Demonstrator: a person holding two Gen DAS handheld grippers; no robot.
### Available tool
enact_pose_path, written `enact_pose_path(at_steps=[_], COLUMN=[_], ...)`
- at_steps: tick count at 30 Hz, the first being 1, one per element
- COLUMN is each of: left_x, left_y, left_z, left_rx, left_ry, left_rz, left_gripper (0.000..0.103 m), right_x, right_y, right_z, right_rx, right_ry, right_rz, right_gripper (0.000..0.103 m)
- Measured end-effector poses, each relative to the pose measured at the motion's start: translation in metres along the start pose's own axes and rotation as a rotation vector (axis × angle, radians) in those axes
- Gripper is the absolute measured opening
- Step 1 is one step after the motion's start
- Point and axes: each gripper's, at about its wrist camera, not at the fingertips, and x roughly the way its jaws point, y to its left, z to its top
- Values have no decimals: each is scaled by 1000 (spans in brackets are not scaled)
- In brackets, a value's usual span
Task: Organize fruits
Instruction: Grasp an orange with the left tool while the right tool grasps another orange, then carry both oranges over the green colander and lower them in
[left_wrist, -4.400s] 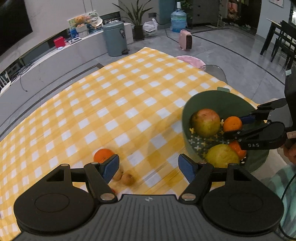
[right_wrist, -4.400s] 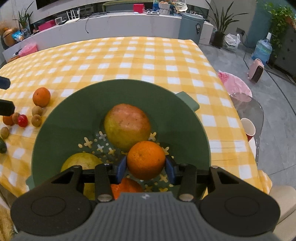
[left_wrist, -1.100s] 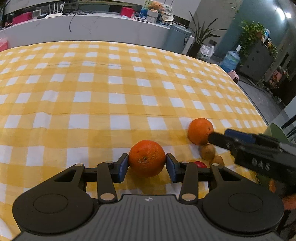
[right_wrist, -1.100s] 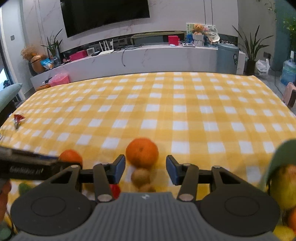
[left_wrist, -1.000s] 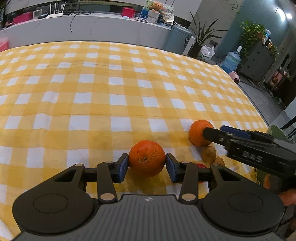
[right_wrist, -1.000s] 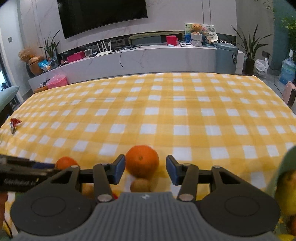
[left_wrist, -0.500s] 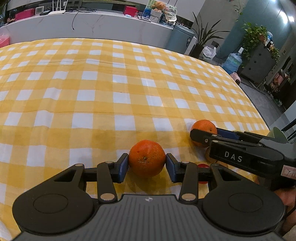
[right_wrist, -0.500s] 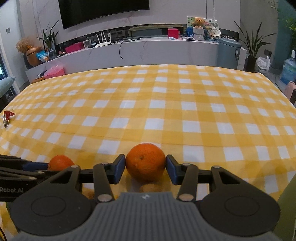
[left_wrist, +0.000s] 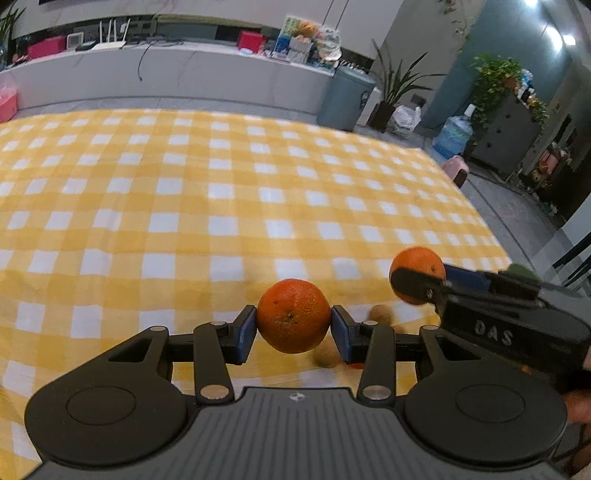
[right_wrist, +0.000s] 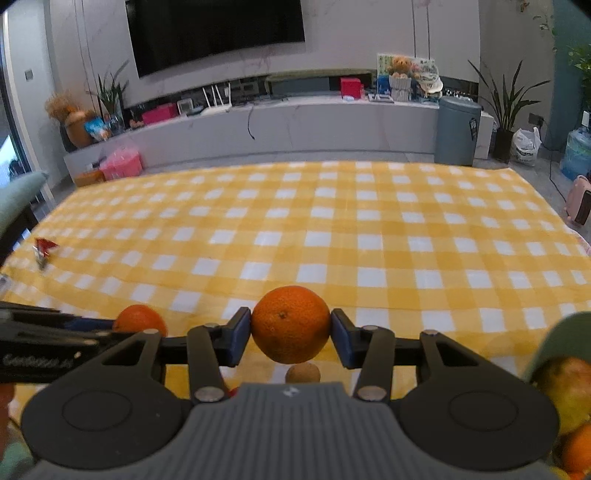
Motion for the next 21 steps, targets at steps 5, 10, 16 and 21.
enact_pose_path(at_steps=[5,10,16,21], left_x=[-21,-38,-48,-48], left_y=[-18,-42,-77,-106], left_z=[4,7,6,4], left_rx=[13,46,101,148], left_ry=[-49,-84,-99,-92], left_rz=[-34,-62,-105,-147], left_gripper=[49,49,49,49], right_x=[-45,-88,-133,-160], right_y=[-7,-19,-41,-67], right_z=[-4,-12,-30,-46], right_rx=[15,49,66,90], right_ry=[-52,-93,-131,-139], right_rz=[20,28,-4,-61], right_gripper=[44,44,44,44])
